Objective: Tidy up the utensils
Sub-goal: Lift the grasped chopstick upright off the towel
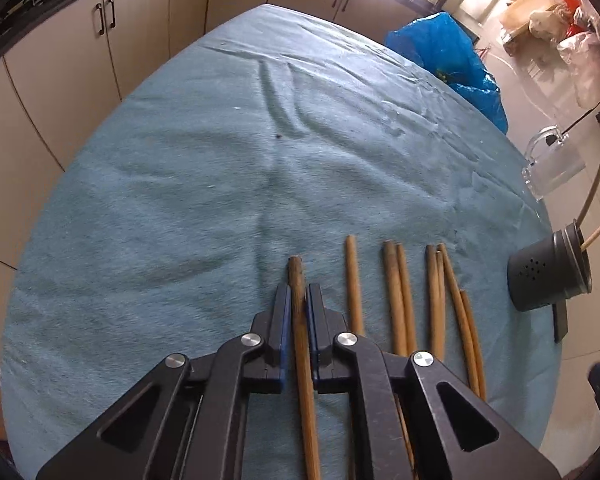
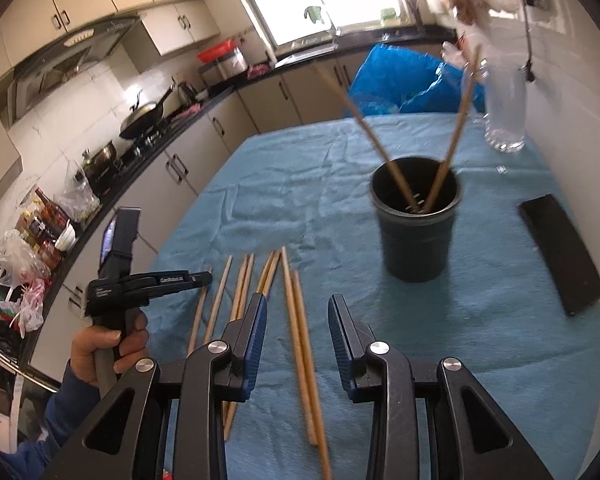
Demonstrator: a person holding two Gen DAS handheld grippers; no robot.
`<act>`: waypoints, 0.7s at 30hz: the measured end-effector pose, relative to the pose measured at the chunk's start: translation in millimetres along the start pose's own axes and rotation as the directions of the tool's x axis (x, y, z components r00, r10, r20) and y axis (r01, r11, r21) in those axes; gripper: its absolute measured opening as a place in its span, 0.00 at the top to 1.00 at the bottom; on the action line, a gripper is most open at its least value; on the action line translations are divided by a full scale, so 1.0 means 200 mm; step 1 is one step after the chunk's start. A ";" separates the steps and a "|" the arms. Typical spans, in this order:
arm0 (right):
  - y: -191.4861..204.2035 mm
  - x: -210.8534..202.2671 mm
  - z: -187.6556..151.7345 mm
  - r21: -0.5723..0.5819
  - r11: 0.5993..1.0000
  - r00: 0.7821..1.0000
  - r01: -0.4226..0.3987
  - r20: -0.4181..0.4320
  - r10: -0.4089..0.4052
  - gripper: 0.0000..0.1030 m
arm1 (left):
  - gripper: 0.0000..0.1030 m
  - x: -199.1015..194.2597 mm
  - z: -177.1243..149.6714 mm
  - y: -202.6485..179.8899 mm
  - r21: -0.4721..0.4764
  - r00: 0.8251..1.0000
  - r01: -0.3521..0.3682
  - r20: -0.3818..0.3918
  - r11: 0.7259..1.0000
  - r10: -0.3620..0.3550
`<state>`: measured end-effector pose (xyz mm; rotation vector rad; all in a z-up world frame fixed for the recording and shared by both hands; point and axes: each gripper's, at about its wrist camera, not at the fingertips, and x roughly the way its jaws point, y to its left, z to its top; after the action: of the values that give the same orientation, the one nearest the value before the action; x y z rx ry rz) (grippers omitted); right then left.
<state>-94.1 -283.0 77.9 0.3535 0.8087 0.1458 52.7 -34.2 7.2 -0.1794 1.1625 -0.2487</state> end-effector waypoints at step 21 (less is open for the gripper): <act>0.16 0.87 0.22 0.017 0.996 0.946 0.092 -0.315 -0.082 0.84 | 0.92 -0.02 -0.07 0.06 0.068 0.991 0.084 0.101 0.994 -0.091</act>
<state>57.6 -218.6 -0.1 0.3279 1.1417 0.1078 39.8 -21.8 1.3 -0.1850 1.0432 -0.3495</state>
